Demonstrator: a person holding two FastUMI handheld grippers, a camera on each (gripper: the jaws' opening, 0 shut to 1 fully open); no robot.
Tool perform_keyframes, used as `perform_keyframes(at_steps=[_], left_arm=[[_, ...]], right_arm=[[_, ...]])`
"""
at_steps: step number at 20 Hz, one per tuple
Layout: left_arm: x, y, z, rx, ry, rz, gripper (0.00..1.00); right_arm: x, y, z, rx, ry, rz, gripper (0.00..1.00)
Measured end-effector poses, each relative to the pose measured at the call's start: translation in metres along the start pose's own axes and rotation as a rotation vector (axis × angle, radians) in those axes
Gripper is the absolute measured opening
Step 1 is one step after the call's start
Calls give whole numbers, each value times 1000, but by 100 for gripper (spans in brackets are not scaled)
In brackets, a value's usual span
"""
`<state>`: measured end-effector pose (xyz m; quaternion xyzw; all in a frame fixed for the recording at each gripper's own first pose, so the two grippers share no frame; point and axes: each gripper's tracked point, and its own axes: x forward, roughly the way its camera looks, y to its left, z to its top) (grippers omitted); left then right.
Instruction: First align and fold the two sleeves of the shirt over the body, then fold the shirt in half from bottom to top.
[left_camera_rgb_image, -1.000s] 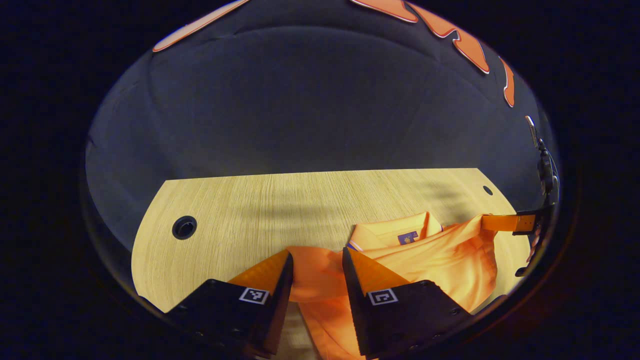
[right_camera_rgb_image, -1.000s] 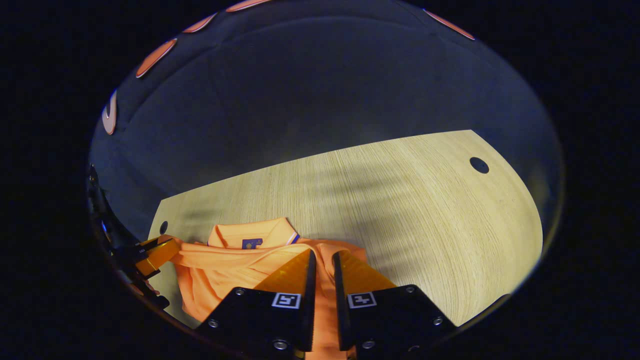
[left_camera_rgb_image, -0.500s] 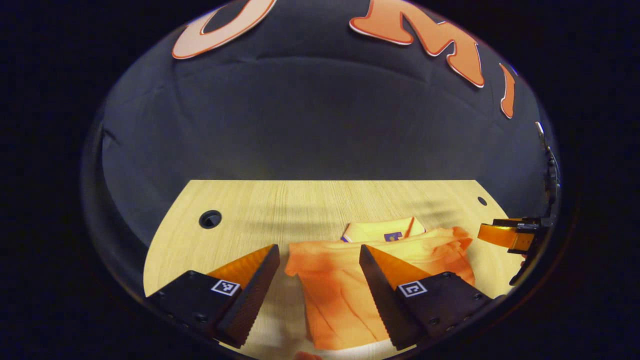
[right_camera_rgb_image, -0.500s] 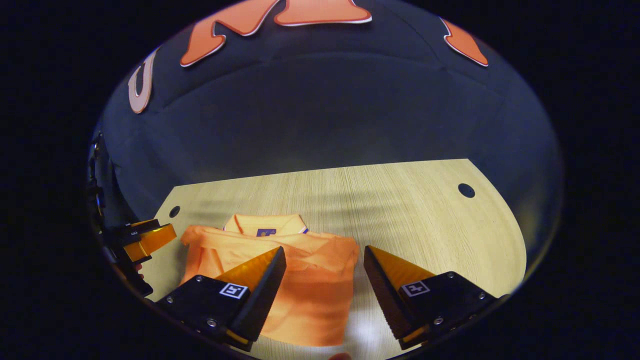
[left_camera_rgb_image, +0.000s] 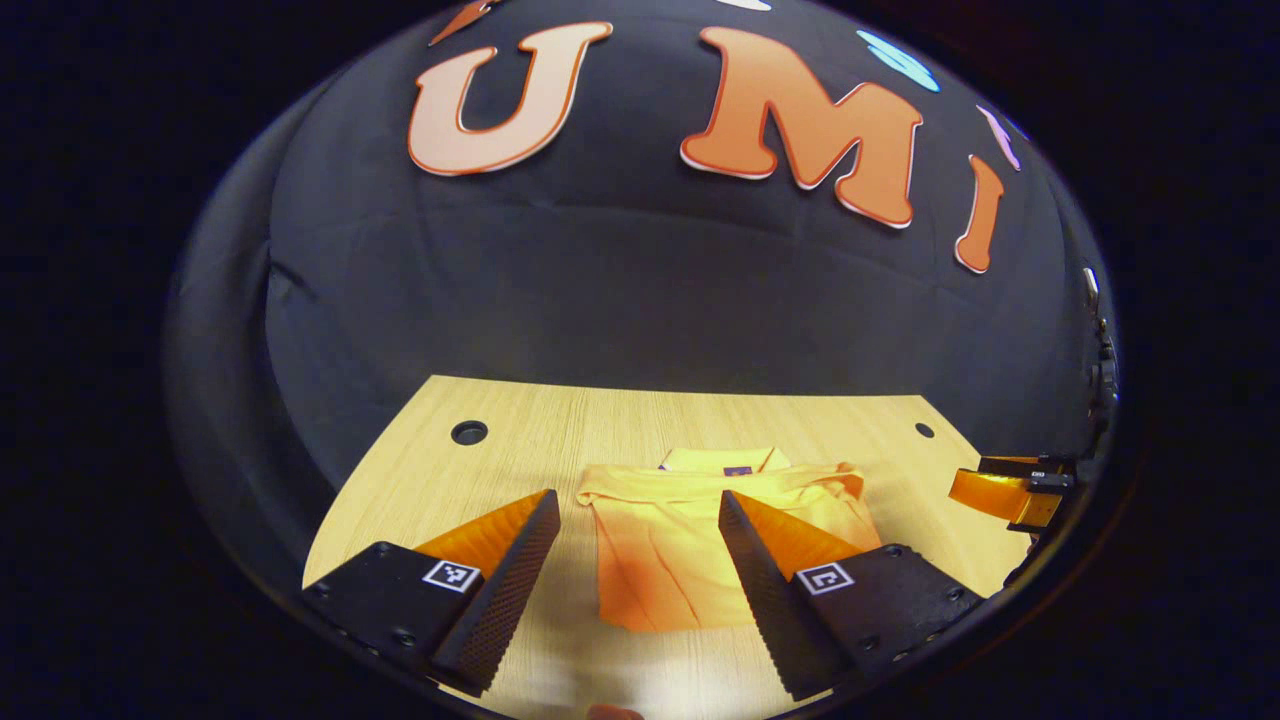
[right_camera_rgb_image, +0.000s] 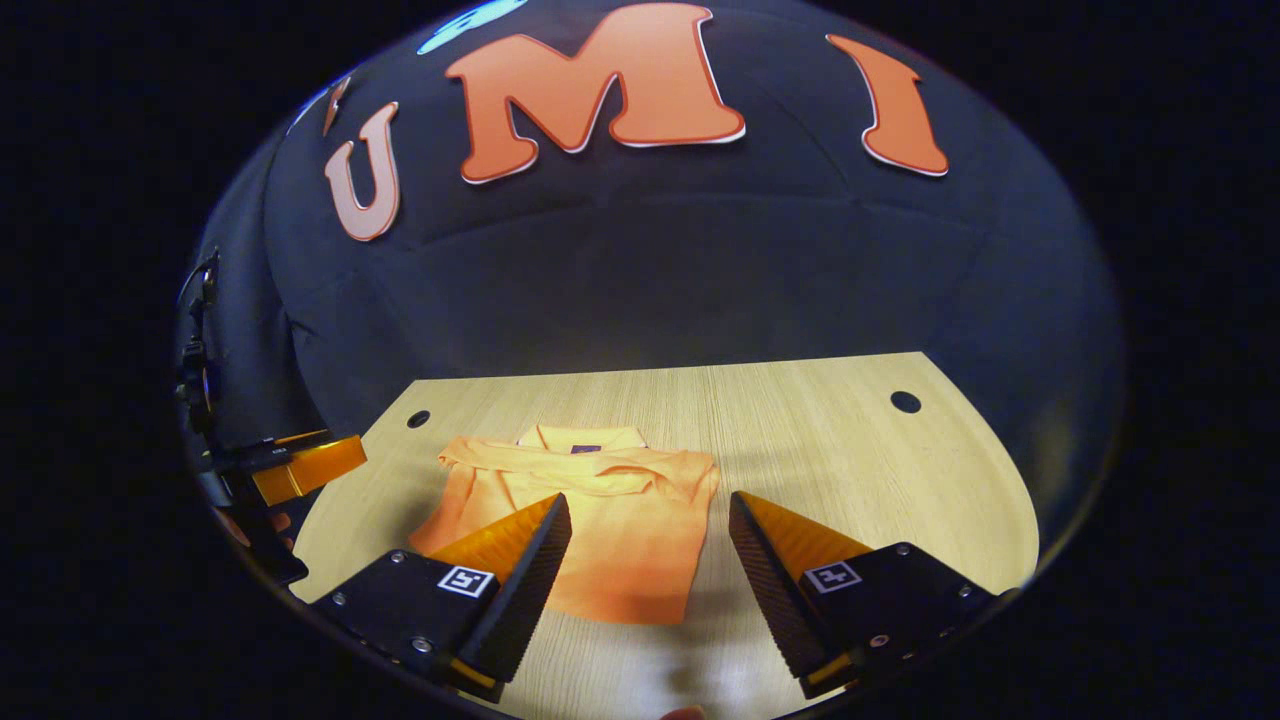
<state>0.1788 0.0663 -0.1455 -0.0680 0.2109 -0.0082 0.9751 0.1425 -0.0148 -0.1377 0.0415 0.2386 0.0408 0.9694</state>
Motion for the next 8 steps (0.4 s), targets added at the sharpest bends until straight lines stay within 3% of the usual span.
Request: perform_keyframes(at_steps=[4, 8], left_arm=[[-64, -28, 20, 44, -138, 27, 98], [-116, -50, 8, 25, -192, 37, 98]], right_arm=[[-57, 4, 9, -22, -103, 19, 97], [-107, 6, 7, -49, -166, 40, 96]])
